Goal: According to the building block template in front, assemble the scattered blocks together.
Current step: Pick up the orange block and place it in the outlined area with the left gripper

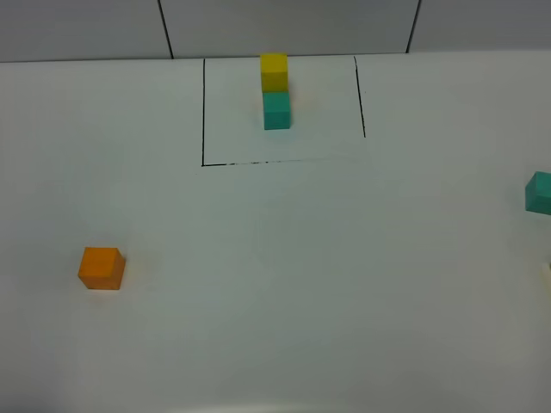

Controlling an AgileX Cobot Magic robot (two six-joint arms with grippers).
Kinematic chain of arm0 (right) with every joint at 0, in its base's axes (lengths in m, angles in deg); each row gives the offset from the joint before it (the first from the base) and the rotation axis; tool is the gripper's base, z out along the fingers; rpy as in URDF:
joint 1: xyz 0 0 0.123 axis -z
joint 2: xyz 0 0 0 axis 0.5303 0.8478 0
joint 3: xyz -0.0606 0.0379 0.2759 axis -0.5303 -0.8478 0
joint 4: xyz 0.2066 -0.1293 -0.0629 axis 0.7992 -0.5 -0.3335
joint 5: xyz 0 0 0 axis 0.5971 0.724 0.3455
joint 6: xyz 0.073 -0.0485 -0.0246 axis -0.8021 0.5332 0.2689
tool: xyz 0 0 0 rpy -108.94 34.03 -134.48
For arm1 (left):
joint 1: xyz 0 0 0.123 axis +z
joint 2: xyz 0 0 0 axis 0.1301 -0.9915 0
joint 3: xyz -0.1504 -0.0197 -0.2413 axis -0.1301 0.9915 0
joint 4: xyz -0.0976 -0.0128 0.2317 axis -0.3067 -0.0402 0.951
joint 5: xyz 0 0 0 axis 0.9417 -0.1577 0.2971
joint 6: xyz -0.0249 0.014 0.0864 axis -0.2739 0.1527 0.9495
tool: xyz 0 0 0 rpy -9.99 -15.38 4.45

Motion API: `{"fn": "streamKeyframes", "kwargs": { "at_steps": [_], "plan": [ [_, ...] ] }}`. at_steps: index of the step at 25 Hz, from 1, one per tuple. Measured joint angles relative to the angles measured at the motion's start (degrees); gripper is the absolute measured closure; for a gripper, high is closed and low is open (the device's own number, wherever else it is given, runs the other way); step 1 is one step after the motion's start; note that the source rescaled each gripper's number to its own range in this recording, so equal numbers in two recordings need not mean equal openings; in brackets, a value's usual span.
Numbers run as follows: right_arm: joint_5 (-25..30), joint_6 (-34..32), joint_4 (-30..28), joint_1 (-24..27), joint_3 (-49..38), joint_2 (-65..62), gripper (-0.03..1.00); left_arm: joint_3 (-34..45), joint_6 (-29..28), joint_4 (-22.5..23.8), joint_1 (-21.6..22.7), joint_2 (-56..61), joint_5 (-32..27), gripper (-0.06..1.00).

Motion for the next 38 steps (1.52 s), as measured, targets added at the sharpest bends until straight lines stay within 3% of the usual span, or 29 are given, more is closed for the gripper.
{"fn": "streamKeyframes", "kwargs": {
  "at_steps": [29,32,38],
  "plan": [
    [0.0,0.0,0.0,0.0,0.0,0.0,0.2,0.0,0.01,0.0,0.0,0.0,0.0,0.93],
    [0.0,0.0,0.0,0.0,0.0,0.0,0.2,0.0,0.01,0.0,0.0,-0.18,0.0,0.8],
    [0.0,0.0,0.0,0.0,0.0,0.0,0.2,-0.91,0.18,-0.05,0.0,-5.12,4.0,0.1]
  ]
}}
